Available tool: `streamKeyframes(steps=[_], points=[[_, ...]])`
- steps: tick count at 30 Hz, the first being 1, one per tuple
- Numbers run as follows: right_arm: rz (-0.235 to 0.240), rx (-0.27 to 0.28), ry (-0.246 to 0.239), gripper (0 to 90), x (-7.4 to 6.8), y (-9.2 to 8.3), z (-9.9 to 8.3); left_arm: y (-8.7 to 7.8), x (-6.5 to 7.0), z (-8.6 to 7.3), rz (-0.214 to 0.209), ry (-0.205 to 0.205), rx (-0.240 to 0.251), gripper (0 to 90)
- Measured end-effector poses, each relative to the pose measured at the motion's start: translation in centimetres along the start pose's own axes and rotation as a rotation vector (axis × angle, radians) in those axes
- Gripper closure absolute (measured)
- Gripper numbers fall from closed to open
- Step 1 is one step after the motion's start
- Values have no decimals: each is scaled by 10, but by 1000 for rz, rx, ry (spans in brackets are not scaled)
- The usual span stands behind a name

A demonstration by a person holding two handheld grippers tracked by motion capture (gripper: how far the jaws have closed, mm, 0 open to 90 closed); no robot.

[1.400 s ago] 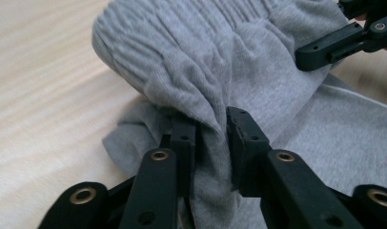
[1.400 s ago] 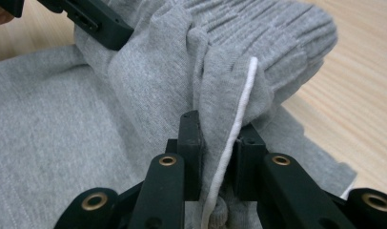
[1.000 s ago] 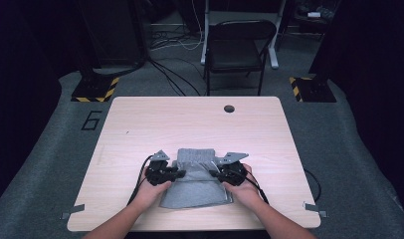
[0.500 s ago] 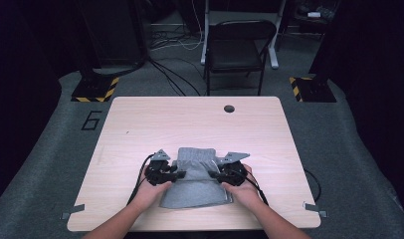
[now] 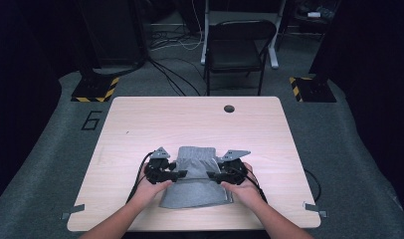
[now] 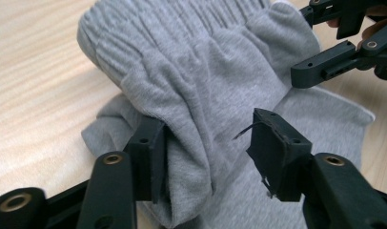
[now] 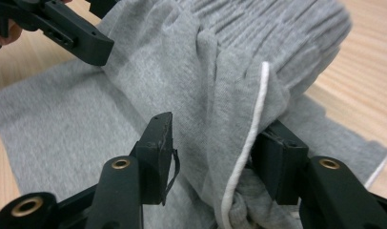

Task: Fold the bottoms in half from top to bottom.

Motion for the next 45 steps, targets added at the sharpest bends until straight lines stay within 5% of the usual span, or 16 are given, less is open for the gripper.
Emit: streamKeyframes(steps=[10,14,17,21,29,37,45], points=[[-28,28,67,448,16,-4,16,1,-5,5,-3,-28,6,423],[-24,57,90,544,20,-1,25,0,-3,9,-20,-28,16,466],[-48,60,67,670,20,-1,30,-1,-1,10,-22,-32,19,506],[-34,35,43,823,16,-3,28,-3,-1,7,-24,-12,16,695],[11,-10,-16,850,0,-14,8,-10,4,-13,-46,39,-17,791],[42,-59,-54,853,-15,-19,-14,-18,16,-30,-73,53,-69,742],[41,-70,-68,854,-18,-19,-22,-33,8,9,-19,43,7,607]])
Point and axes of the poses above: each handheld gripper's, and its own axes: y roughly forward along the jaws, z roughly out of its top, x roughly to its right, the point moved 9 cm from there along y, roughly forward along the jaws, and after that the axes turned 10 degrees about x, right-handed, at the moved point
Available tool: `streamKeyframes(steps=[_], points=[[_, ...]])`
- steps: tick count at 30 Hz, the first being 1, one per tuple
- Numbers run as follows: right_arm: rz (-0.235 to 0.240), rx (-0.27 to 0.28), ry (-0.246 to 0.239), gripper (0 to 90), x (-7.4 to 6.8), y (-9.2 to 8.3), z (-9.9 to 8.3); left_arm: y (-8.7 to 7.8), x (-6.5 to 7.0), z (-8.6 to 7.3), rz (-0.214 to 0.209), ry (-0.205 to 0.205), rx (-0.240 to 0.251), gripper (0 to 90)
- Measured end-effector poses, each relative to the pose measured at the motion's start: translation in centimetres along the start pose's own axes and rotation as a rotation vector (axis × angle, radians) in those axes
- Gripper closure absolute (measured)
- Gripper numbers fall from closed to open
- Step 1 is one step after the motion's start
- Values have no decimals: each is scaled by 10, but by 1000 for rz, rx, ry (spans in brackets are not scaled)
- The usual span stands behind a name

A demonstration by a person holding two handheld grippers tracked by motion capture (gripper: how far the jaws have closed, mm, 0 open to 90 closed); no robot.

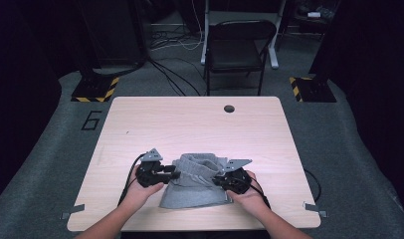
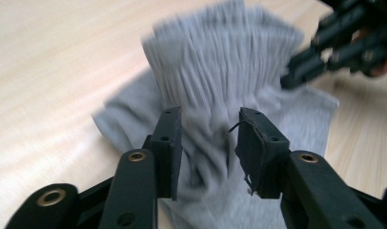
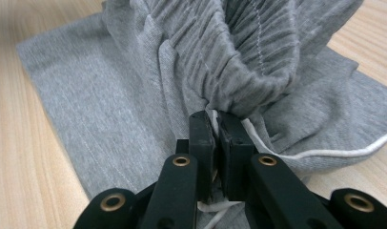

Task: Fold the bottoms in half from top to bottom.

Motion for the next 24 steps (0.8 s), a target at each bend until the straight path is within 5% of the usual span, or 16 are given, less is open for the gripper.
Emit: streamKeyframes(steps=[6,12,24], points=[[5,-3,6,853,-1,0,-3,6,-3,30,26,10,30,544],[6,-2,-4,851,-2,0,-4,25,-8,53,45,-23,57,480],[11,-9,1,847,-4,2,-6,51,-27,54,95,-20,10,471]])
Point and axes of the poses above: each handheld gripper's, and its own axes: y roughly forward along the jaws, z roughly out of its top, x roughly to its right, the point moved 9 cm from there along y, roughly forward along the jaws, and after that the axes turned 10 degrees about x, right-handed, at the moved point
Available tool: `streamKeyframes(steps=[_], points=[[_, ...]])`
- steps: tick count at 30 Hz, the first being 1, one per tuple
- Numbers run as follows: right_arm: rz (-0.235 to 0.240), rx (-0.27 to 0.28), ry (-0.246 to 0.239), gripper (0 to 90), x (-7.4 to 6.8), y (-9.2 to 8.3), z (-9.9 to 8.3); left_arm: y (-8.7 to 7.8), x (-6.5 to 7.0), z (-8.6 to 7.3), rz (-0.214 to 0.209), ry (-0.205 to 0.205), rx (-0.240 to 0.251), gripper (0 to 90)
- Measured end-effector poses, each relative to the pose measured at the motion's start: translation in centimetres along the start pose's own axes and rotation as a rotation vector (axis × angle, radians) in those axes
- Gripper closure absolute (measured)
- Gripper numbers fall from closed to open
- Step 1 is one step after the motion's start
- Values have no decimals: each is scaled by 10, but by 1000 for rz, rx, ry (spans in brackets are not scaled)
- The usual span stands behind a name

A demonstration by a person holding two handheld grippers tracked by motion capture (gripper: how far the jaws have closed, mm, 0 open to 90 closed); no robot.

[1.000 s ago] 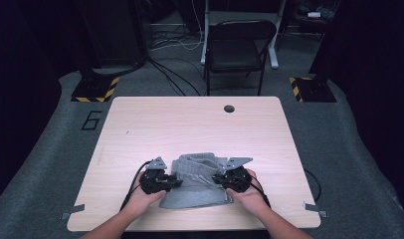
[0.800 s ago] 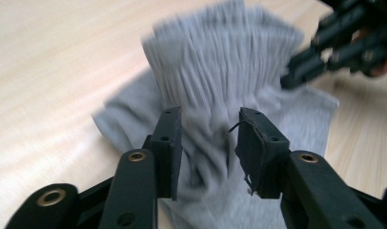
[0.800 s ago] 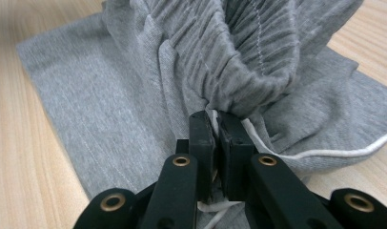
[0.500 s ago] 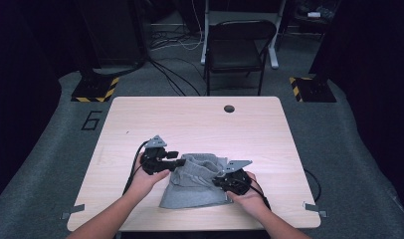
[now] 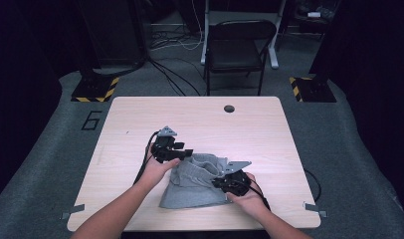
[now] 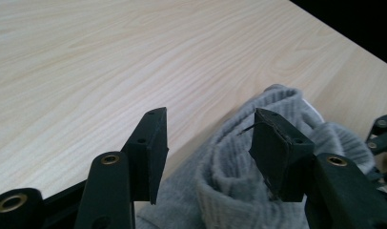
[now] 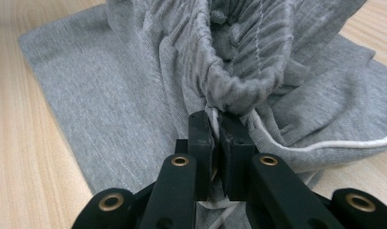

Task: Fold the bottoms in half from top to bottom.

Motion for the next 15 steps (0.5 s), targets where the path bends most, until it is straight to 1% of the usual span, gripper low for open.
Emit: streamKeyframes(steps=[1,3,4,5,6,7,9,11,12,14,15], points=[[-2,3,7,846,-1,0,0,1,-1,-2,4,2,-16,475],[0,6,4,844,0,0,-1,2,-3,-5,4,5,-32,476],[8,-3,6,841,-1,-1,-1,1,-1,-5,-3,-5,-31,478],[8,-5,6,838,-1,-1,-2,0,0,-6,-12,-3,-32,478],[10,-14,-7,829,-1,-1,-3,-2,1,-7,-17,-7,-33,478],[11,-12,-5,821,-1,-1,-3,-3,4,-8,-26,-16,-31,476],[14,-21,-4,802,-2,-1,-4,-7,9,-12,-51,-6,-42,474],[10,-20,11,777,-3,-2,-4,-11,15,-17,-71,-11,-49,477],[11,-18,11,758,-3,-4,-3,-15,18,-20,-90,-8,-47,490],[5,-7,24,720,-5,-6,-2,-18,23,-24,-104,-25,-40,518],[4,-7,28,706,-5,-7,-2,-22,27,-28,-122,-18,-41,550]])
Point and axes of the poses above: each handheld gripper's, and its own axes: y roughly forward along the jaws, z roughly out of its top, x roughly to its right, the point moved 9 cm from there along y, roughly forward along the jaws, and after that the axes turned 10 degrees about x, right-handed, at the moved point
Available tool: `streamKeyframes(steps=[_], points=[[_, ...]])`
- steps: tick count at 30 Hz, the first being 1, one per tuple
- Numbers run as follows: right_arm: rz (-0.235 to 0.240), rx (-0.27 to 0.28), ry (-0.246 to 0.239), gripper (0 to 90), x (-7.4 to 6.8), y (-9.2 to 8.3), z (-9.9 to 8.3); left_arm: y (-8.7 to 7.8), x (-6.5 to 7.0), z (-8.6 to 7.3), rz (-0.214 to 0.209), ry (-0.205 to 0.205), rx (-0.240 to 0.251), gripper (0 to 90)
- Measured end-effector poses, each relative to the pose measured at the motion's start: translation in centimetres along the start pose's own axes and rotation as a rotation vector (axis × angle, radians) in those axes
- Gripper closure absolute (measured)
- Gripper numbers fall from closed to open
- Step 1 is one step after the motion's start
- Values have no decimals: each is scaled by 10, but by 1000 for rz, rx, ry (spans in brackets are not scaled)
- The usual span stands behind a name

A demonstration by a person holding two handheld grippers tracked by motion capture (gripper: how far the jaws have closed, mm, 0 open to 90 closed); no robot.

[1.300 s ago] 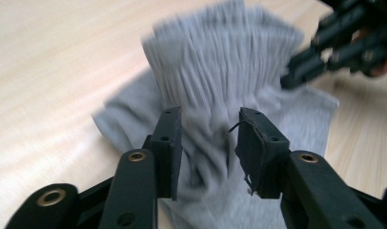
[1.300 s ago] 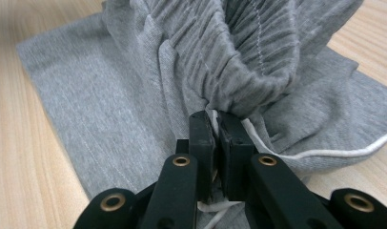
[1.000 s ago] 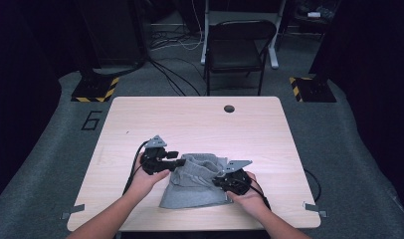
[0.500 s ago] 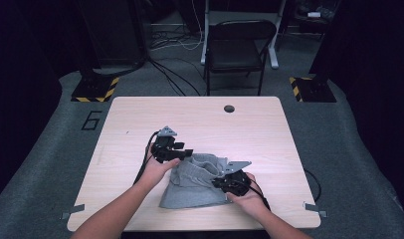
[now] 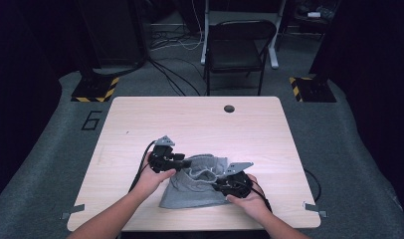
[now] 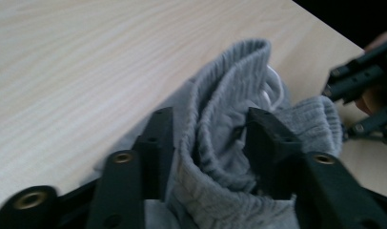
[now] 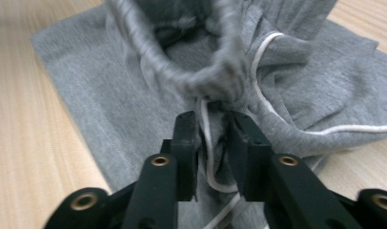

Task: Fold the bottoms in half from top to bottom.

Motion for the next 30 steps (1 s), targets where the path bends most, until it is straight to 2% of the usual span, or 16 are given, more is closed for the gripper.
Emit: streamKeyframes(steps=[1,4,6,7,10,13,15,17,18,20,23,27,28,29,30], points=[[6,2,3,684,-1,-2,0,-2,3,-3,-11,20,-1,605],[1,15,14,658,-3,-10,2,-12,16,-13,-52,37,1,660],[0,27,21,658,-5,-17,3,-17,22,-19,-71,24,9,682],[-4,38,32,654,-6,-21,4,-20,24,-22,-74,31,8,688],[-9,57,28,653,-8,-33,5,-30,35,-36,-111,25,1,685],[-18,91,23,651,-10,-46,9,-37,43,-47,-130,14,-13,669],[-25,131,36,650,-10,-53,16,-42,48,-52,-141,29,-23,657],[-20,161,39,649,-11,-56,24,-48,50,-52,-128,53,-21,633],[-15,172,41,648,-12,-55,27,-50,50,-51,-125,62,-18,626],[-1,167,27,647,-17,-51,30,-53,49,-46,-117,53,2,610],[23,145,-3,645,-24,-39,32,-49,44,-43,-82,58,11,576],[49,113,-44,642,-34,-23,31,-35,40,-49,-70,57,-5,549],[48,104,-42,642,-36,-21,30,-30,39,-53,-67,62,-11,548],[59,89,-72,642,-37,-17,27,-26,38,-58,-68,73,-27,545],[60,68,-76,643,-38,-14,24,-23,38,-60,-67,74,-32,543]])
Point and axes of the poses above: each handheld gripper's, and its own axes: y roughly forward along the jaws, z roughly out of its top, x roughly to its right, the point moved 9 cm from there along y, roughly forward along the jaws, and after that the axes turned 10 degrees about x, right-handed, at the moved point
